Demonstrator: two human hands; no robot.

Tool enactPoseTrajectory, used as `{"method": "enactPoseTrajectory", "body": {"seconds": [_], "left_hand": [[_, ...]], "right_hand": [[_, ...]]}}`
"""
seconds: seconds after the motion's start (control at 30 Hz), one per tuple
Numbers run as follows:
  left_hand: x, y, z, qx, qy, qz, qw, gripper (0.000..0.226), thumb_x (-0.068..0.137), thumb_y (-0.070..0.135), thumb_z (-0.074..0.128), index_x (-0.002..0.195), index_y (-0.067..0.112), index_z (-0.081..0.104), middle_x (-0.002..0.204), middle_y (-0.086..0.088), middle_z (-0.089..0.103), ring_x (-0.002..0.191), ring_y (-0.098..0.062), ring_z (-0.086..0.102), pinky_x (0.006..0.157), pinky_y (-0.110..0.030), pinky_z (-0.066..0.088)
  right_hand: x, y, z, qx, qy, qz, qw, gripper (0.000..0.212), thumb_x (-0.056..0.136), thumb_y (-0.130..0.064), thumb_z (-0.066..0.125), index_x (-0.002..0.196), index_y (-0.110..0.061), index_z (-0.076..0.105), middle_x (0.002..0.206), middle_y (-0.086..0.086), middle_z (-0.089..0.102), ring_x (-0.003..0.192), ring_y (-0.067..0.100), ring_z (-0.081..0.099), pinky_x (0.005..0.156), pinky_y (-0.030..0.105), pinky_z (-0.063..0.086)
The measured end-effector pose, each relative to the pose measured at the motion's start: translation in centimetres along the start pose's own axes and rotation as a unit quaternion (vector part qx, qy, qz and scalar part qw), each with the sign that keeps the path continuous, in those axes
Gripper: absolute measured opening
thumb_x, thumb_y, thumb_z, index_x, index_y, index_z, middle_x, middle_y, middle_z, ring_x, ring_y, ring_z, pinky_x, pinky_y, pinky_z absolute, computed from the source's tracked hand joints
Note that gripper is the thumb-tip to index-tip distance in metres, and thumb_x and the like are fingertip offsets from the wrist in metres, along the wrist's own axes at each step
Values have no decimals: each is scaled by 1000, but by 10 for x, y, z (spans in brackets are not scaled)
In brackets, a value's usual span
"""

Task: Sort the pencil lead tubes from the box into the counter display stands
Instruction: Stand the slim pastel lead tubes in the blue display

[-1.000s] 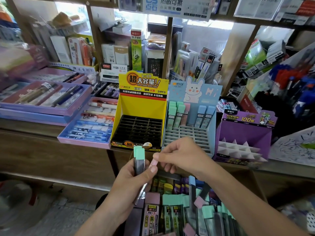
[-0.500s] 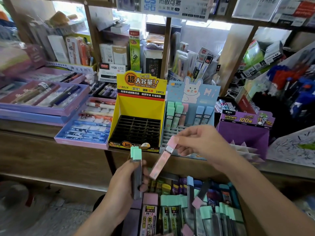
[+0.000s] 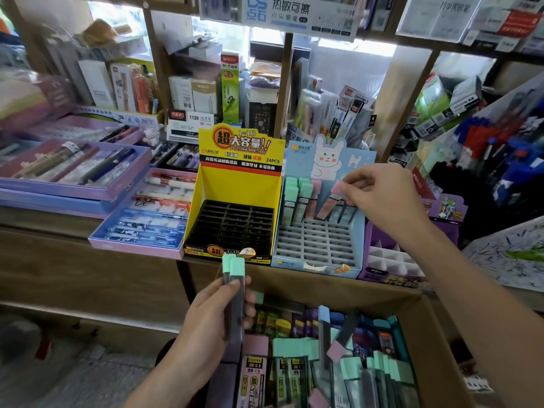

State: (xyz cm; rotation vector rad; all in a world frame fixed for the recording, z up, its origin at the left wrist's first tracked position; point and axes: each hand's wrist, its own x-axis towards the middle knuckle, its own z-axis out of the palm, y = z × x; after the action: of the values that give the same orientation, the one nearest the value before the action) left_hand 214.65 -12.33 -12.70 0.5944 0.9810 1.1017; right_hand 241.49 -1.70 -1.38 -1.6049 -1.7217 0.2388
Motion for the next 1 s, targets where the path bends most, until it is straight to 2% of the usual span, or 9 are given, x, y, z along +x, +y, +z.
{"method": "enactPoseTrajectory", "body": {"seconds": [0.07,0.23,0.43,0.57,0.63,0.8,1.0], "left_hand": [[0,0,0,-1,1,2,1000,26,106,9,44,116,-5,63,78,-15,60,62,-21,54,50,-27,44],[0,0,-2,0,-2,0,1000,26,105,9,45,117,-6,63,79,-15,60,61,-20,55,51,-28,44],[2,-1,-2,3,-1,-1,1000,27,105,9,46,119,-7,63,79,-15,60,62,-20,55,53,-29,43],[3,-1,-3,1,-4,-4,1000,28,104,10,47,120,-7,62,79,-15,61,61,-20,56,50,-27,46],[3,-2,-4,3,-5,-5,1000,28,103,11,48,121,-6,62,79,-15,63,62,-20,57,51,-27,47],[5,-4,-8,3,-16,3,1000,34,96,20,58,120,-2,65,85,-17,68,67,-21,60,55,-28,50],[5,-8,-12,12,-28,20,999,37,91,26,62,121,3,66,95,-19,74,71,-21,67,59,-28,55]], "right_hand": [[4,0,3,-22,-6,-2,1000,14,87,-27,83,86,-13,80,70,-1,74,69,16,72,79,40,62],[8,-1,8,-42,-26,0,999,17,90,-24,81,91,-8,80,74,7,74,75,23,72,84,42,60],[14,2,7,-62,-53,-9,997,17,90,-24,80,92,-8,81,70,3,72,76,23,72,86,36,59],[21,5,15,-113,-55,-34,991,14,94,-17,75,102,-7,81,86,9,76,92,28,69,93,43,56],[26,5,20,-149,-45,-49,987,12,95,-14,72,100,-7,81,94,13,78,94,31,69,91,43,56],[31,6,31,-234,-59,-71,968,15,96,-12,67,92,-4,78,91,17,75,92,37,66,80,42,56],[30,8,33,-257,-69,-59,962,17,97,-9,63,90,-2,76,89,21,73,88,40,66,77,45,57]]}}
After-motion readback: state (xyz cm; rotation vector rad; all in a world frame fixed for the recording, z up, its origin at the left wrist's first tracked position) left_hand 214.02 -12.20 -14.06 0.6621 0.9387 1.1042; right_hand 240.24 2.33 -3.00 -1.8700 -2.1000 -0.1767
